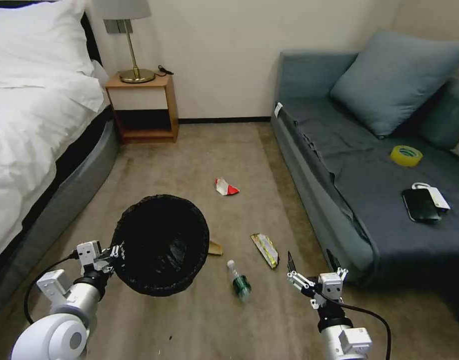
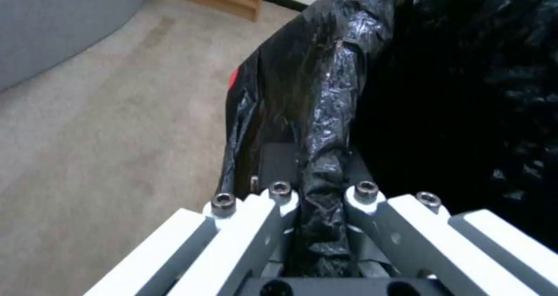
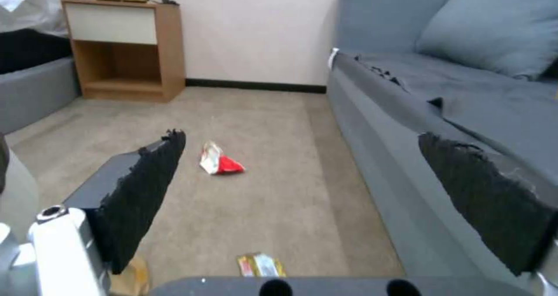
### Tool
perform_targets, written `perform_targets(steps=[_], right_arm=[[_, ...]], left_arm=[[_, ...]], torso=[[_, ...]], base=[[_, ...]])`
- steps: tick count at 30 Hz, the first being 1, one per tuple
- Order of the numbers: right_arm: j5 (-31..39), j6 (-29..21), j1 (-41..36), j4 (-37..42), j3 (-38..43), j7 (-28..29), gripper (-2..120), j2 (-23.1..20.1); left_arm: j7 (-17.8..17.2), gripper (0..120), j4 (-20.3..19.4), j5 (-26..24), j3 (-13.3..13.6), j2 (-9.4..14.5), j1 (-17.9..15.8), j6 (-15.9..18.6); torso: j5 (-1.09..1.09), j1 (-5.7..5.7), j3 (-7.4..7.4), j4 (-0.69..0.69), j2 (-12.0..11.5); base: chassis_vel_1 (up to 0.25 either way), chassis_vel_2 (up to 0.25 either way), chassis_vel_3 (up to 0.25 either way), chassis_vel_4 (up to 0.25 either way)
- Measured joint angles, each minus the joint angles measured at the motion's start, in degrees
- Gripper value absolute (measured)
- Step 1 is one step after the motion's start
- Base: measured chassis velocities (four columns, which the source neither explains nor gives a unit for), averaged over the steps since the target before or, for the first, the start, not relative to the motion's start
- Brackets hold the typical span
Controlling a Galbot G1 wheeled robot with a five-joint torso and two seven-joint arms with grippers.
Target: Pick up the trash bin, then pick up the garbage on the floor and place it into the trash bin.
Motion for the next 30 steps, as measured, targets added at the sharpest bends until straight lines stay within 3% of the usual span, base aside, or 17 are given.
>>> perform_targets(steps=[8,12,16,18,21,30], right_arm=[[0.92,-0.36,0.90,-0.95,-1.38,0.33,100,-0.02],[2.04,-3.20,1.37,-1.33,-2.80,0.30,100,-1.77],[6.39,-9.93,3.04,-3.21,-6.73,1.78,100,-6.04],[6.56,-10.26,3.21,-3.34,-6.94,1.87,100,-6.24],[10.12,-15.72,7.59,-6.57,-10.83,3.47,100,-9.58],[17.42,-21.88,16.29,-12.91,-15.98,5.88,100,-14.28]], left_arm=[[-0.08,4,1.00,-0.47,-0.33,0.96,-0.98,0.12],[-0.08,4,1.61,-0.46,0.26,1.48,-1.52,0.24],[-0.01,4,2.73,-0.55,1.46,2.75,-3.09,0.68],[-0.02,4,2.74,-0.57,1.45,2.77,-3.13,0.71],[-0.15,4,3.29,-0.61,0.10,3.23,-4.05,1.36],[-0.51,4,4.12,-0.45,-2.53,3.93,-4.49,1.78]], torso=[[-0.01,0.00,0.00,0.00,0.00],[-0.01,0.00,-0.01,0.00,0.00],[-0.01,0.00,0.00,-0.01,0.00],[-0.01,0.00,0.00,-0.01,0.00],[0.00,0.00,0.00,0.00,0.00],[0.00,0.00,0.00,0.00,0.00]], base=[[-0.068,0.055,0.059,-0.071],[0.000,0.000,0.000,0.000],[0.000,0.000,0.000,0.000],[0.000,0.000,0.000,0.000],[0.000,0.000,0.000,0.000],[0.000,0.000,0.000,0.000]])
